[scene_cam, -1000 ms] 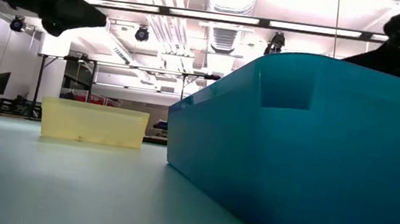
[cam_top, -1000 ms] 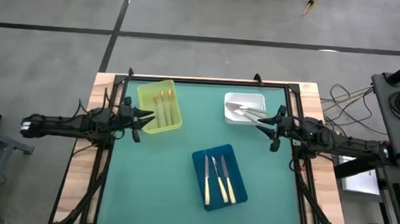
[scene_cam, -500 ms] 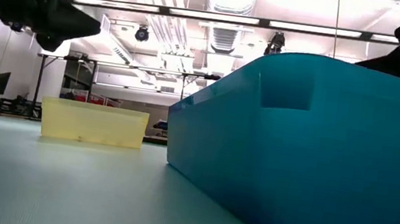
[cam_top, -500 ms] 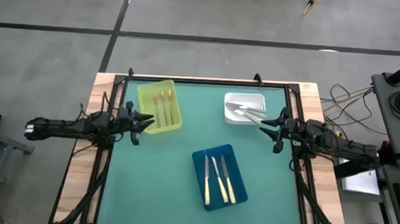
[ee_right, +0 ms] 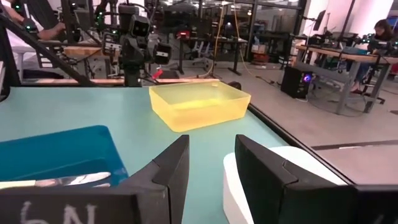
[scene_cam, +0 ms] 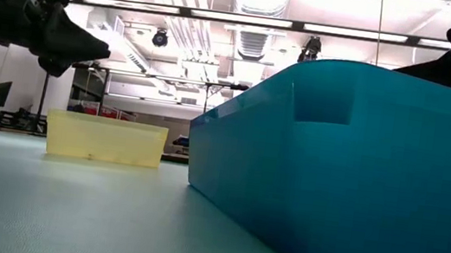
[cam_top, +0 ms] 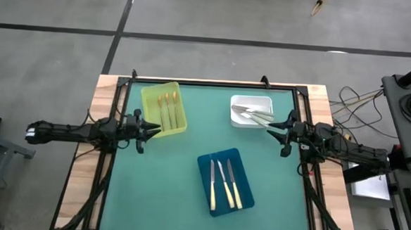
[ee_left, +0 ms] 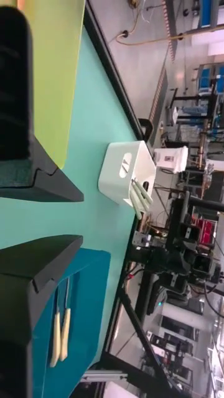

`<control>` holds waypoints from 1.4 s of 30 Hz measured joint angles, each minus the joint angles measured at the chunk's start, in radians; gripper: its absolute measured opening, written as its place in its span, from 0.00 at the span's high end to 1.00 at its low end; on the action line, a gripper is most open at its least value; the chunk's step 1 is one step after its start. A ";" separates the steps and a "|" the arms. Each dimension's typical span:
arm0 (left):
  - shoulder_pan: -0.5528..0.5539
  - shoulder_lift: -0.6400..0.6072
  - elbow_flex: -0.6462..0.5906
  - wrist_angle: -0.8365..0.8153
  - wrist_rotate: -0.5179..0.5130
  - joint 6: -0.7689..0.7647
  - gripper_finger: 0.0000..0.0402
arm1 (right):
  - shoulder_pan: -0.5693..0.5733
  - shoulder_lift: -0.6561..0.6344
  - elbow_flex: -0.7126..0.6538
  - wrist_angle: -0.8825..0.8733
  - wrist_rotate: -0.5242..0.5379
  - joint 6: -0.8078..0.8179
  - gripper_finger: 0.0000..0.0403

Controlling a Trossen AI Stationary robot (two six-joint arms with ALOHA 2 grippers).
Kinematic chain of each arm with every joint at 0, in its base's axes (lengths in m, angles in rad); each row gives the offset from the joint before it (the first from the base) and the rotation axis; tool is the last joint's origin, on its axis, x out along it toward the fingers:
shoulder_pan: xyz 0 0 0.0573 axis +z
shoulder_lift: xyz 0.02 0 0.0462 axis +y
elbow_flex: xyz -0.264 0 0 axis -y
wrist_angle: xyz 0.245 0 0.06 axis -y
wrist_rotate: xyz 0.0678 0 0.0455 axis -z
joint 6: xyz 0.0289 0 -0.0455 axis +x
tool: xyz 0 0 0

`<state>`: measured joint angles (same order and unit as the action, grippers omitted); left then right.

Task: Sort silverware by color (type)
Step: Return to Home Position

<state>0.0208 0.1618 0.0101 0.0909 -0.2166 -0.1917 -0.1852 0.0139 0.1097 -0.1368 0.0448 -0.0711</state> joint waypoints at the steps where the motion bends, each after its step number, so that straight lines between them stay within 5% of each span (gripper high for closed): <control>1: 0.000 0.000 0.000 0.000 0.000 0.002 0.81 | 0.000 0.000 0.000 0.000 0.000 0.000 0.70; 42: 0.000 0.022 0.008 -0.003 -0.009 0.022 0.81 | 0.002 0.002 -0.001 -0.005 0.045 0.034 0.70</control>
<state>0.0212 0.1837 0.0185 0.0879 -0.2253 -0.1699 -0.1837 0.0158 0.1085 -0.1417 0.0895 -0.0372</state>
